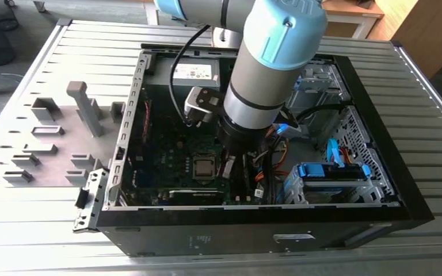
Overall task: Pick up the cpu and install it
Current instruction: 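Install the first cpu locking lever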
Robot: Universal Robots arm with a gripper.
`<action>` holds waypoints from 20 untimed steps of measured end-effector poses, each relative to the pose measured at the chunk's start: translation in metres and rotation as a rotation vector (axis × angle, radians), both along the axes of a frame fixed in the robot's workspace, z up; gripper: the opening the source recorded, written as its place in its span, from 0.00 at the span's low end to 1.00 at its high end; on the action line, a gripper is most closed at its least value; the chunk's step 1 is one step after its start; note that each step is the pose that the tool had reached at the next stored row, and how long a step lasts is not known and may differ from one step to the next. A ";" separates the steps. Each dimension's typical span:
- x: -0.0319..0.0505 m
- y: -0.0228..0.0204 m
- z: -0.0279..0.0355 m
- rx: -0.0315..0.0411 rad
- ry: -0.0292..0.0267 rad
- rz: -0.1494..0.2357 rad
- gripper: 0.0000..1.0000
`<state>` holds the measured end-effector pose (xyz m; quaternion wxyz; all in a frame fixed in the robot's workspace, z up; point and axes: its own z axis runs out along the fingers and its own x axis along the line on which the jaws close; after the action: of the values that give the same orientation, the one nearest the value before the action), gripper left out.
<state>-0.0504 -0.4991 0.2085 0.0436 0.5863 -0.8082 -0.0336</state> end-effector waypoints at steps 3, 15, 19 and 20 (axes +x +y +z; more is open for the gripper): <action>-0.0008 0.0009 0.0020 -0.0001 -0.0002 0.000 0.11; -0.0118 0.0120 0.0028 -0.0003 -0.0067 0.000 0.11; -0.0177 0.0121 0.0029 -0.0003 -0.0180 0.000 0.11; -0.0187 0.0121 0.0030 -0.0001 -0.0204 0.000 0.11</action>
<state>-0.0691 -0.4870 0.2114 0.0354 0.5866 -0.8086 -0.0277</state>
